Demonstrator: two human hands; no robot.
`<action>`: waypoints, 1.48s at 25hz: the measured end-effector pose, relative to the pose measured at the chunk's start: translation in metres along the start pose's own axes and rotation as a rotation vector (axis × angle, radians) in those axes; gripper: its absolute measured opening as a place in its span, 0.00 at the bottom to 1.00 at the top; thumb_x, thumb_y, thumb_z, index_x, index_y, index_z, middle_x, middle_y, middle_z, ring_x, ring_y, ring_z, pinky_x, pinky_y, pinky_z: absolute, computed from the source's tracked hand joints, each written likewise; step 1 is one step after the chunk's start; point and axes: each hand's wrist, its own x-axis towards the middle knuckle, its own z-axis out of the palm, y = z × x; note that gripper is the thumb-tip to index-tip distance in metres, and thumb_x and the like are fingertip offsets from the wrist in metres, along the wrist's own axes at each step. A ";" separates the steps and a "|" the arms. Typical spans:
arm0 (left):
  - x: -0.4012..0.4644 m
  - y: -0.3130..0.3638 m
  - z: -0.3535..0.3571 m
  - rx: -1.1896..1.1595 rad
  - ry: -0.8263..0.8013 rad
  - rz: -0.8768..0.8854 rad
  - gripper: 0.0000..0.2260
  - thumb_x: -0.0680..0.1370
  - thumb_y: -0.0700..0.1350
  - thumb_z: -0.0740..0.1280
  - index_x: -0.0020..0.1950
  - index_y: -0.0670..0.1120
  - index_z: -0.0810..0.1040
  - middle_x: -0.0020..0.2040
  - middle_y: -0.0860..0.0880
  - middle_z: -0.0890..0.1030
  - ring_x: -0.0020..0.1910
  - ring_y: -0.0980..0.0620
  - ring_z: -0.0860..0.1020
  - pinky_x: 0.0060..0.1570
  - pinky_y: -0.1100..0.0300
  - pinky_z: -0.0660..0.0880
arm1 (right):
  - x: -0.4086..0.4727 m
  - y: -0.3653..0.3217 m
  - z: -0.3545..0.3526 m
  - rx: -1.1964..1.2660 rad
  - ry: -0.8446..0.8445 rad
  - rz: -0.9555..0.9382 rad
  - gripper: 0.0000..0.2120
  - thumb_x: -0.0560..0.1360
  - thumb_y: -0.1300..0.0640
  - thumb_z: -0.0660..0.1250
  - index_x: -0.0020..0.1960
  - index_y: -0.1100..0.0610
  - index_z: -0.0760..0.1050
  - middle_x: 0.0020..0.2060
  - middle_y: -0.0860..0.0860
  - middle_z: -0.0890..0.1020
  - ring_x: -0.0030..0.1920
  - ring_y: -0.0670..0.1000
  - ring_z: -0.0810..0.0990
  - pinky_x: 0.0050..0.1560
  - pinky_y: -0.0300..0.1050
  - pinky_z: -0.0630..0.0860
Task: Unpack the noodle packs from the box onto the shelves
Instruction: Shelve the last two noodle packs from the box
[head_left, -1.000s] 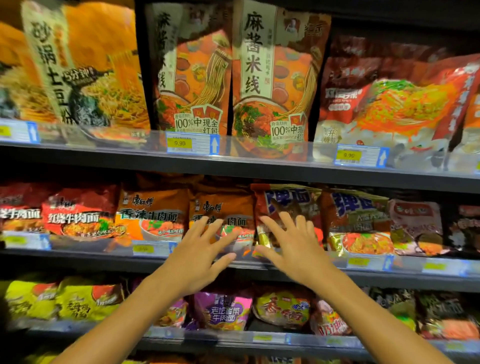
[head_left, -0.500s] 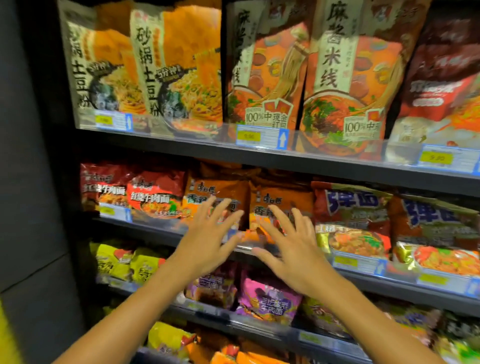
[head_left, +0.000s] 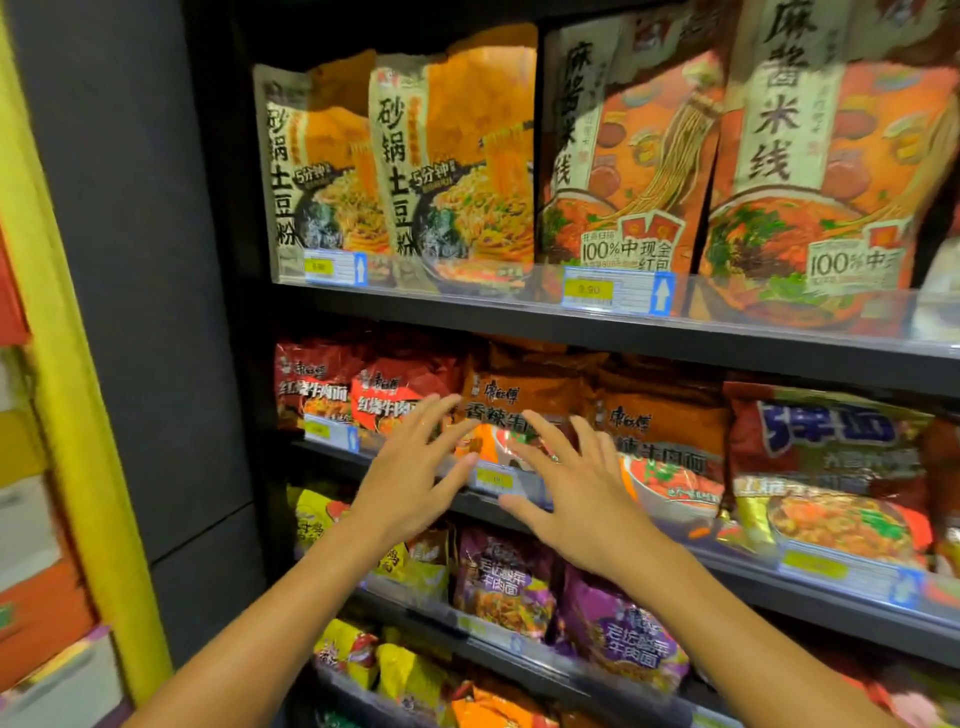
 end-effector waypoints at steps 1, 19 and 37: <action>-0.004 -0.013 -0.002 0.026 0.040 -0.059 0.23 0.82 0.63 0.52 0.76 0.58 0.64 0.80 0.55 0.54 0.80 0.50 0.48 0.76 0.45 0.57 | 0.007 -0.003 0.004 0.010 -0.037 0.009 0.32 0.78 0.30 0.48 0.79 0.40 0.55 0.81 0.44 0.45 0.79 0.63 0.46 0.76 0.65 0.44; -0.010 -0.057 -0.018 -0.068 -0.208 -0.195 0.24 0.81 0.65 0.54 0.77 0.67 0.57 0.80 0.57 0.38 0.79 0.51 0.35 0.76 0.40 0.45 | 0.021 0.005 0.018 -0.037 0.005 0.038 0.35 0.74 0.29 0.38 0.77 0.39 0.58 0.78 0.47 0.59 0.70 0.59 0.62 0.70 0.59 0.57; -0.069 0.082 -0.003 -0.071 -0.187 0.249 0.28 0.79 0.67 0.52 0.75 0.56 0.67 0.76 0.52 0.66 0.76 0.45 0.60 0.75 0.44 0.57 | -0.193 0.055 -0.036 0.165 0.182 0.316 0.34 0.76 0.29 0.53 0.78 0.42 0.59 0.80 0.45 0.55 0.80 0.53 0.50 0.78 0.58 0.54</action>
